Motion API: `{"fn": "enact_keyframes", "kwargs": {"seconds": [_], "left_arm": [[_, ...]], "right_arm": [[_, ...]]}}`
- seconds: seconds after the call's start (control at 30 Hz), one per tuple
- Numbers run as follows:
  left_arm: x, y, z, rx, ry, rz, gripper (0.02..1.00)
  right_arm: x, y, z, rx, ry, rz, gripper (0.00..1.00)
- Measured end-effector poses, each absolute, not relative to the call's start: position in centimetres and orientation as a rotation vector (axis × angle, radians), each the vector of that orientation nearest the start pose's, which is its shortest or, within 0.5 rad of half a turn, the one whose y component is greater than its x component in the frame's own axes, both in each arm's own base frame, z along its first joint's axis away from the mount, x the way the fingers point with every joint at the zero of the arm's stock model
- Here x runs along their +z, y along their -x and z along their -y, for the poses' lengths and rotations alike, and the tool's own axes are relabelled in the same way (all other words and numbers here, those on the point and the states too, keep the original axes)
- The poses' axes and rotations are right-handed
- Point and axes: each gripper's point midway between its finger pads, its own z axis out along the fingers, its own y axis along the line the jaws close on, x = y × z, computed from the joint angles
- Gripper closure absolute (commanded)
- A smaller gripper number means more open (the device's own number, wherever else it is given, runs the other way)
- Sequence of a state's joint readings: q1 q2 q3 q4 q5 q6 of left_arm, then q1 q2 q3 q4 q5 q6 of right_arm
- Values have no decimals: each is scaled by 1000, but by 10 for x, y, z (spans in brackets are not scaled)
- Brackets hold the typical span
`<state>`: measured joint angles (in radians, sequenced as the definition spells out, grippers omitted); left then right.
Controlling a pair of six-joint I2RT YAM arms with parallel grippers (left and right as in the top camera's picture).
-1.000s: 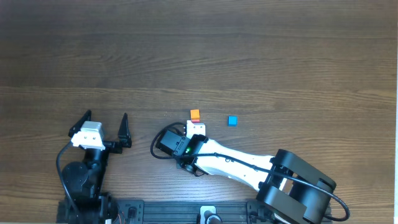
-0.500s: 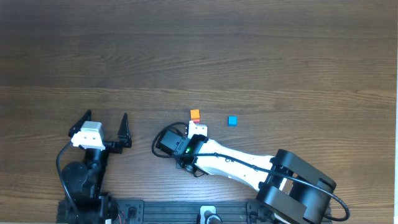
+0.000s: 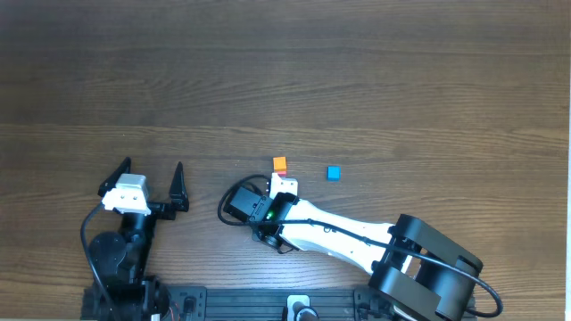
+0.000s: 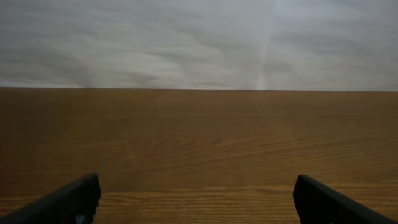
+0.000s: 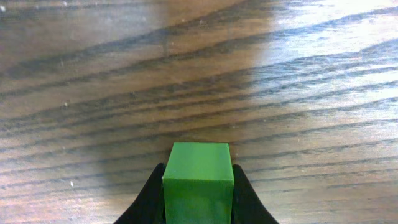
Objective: Stack Cubes
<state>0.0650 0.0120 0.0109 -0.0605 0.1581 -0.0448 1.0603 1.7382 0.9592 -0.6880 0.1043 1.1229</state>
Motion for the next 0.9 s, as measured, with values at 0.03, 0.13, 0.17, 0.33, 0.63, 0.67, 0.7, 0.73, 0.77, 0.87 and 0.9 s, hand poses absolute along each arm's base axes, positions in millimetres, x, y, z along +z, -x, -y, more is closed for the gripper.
{"fn": "enact_keyframes", "kwargs": {"seconds": [0.03,0.13,0.17,0.33,0.63,0.67,0.7,0.73,0.77,0.87,0.9], "left_arm": [[161,-246,11,-114,-32,-1633,18],[161,-246,11,-113,-31,-1633,18],[161,-246,11,-114,-32,-1633,18],[161,-246,11,-114,-32,-1633,18],[161,-246,11,-114,-32,-1633,18],[161,-246,11,-114,-32,-1633,18],[161,-246,11,-114,-32,-1633,18],[161,-246,11,-113,-31,-1633,20],[161,-246,11,-114,-32,-1633,18],[161,-246,11,-114,-32,-1633,18],[161,-246,11,-114,-32,-1633,18]], "right_arm": [[1,-164,-256,54,-101,-3003,985],[12,-156,-237,-36,-98,-3015,987],[18,-156,-234,-52,-96,-3010,989],[70,-164,-228,-57,-85,-2947,989],[156,-226,-241,48,-56,-2807,989],[158,-234,-243,46,-54,-2804,989],[158,-240,-244,41,-48,-2804,989],[156,-248,-246,30,-42,-2809,989],[152,-255,-248,17,-32,-2816,989],[135,-266,-249,-33,-12,-2853,991],[129,-267,-249,-46,-7,-2867,989]]}}
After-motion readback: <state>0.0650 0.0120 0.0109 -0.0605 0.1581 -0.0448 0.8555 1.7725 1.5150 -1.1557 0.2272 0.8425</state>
